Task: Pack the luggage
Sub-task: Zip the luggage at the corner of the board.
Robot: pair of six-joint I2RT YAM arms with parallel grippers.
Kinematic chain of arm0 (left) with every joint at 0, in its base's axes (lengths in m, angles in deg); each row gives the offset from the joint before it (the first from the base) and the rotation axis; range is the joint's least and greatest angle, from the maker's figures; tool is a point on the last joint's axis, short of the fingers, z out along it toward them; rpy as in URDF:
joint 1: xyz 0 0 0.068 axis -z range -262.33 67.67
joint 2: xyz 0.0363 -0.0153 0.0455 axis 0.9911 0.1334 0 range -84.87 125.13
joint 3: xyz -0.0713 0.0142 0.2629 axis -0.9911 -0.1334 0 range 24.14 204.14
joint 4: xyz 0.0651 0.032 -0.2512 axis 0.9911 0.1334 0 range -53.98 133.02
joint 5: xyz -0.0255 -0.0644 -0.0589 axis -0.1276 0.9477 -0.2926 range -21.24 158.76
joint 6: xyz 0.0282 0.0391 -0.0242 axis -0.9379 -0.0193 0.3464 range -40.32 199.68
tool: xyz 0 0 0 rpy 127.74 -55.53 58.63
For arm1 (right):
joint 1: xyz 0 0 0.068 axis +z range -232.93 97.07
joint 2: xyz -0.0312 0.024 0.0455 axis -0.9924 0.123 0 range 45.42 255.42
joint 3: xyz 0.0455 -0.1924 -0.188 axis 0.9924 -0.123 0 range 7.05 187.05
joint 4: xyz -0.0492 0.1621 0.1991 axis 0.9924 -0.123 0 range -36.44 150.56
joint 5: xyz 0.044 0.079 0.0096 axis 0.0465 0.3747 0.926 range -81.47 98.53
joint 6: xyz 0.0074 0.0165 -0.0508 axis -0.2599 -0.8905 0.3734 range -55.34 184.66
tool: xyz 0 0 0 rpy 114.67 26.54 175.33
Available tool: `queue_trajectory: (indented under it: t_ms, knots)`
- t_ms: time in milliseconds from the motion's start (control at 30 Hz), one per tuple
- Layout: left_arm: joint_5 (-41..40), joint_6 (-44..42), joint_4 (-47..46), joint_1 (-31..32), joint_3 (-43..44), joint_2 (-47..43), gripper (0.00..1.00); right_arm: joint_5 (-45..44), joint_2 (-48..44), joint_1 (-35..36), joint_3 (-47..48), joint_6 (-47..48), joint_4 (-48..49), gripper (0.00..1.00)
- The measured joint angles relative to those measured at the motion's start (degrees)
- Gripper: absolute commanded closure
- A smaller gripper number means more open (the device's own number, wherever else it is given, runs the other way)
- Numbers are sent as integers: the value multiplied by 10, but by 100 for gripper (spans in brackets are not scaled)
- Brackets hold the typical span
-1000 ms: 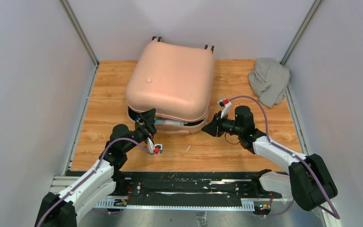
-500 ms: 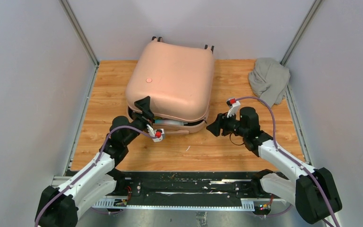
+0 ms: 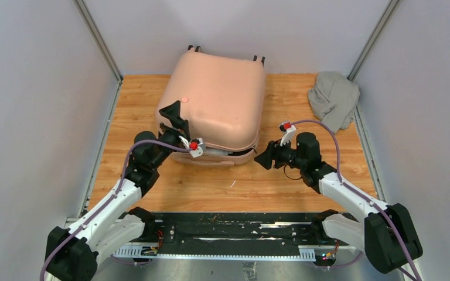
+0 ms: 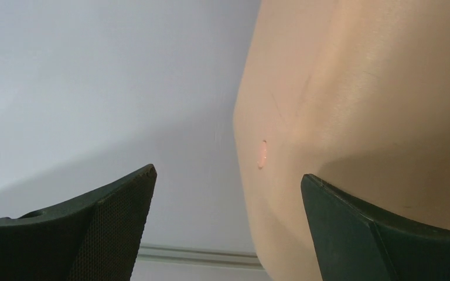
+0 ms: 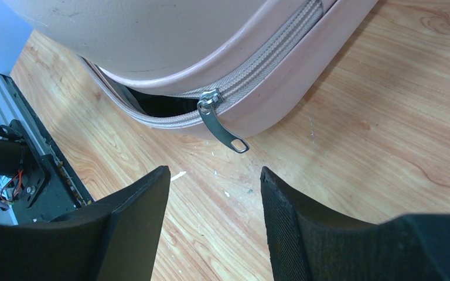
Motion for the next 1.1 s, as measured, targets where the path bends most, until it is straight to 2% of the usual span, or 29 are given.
queue_trajectory:
  t_ms: [100, 167, 267, 400, 633, 833, 1100]
  knots:
    - [-25, 54, 50, 0, 41, 2, 0, 1, 0, 0, 0, 1, 0, 38]
    - [-40, 116, 133, -6, 111, 16, 0, 1, -1, 0, 0, 1, -2, 38]
    - [-44, 232, 239, -49, 226, 40, 0, 0, -8, 0, 0, 2, -7, 37]
    - [-21, 382, 352, -137, 306, 55, 0, -1, -24, 0, 0, 2, -10, 37]
    - [94, 600, 498, -323, 321, 116, 0, -1, -36, 0, 0, 2, -19, 37]
    - [185, 741, 521, -396, 308, 186, 0, -2, -43, 0, 0, 3, -34, 37]
    - [293, 929, 399, -434, 224, 240, 0, -1, -53, 0, 0, 9, -40, 36]
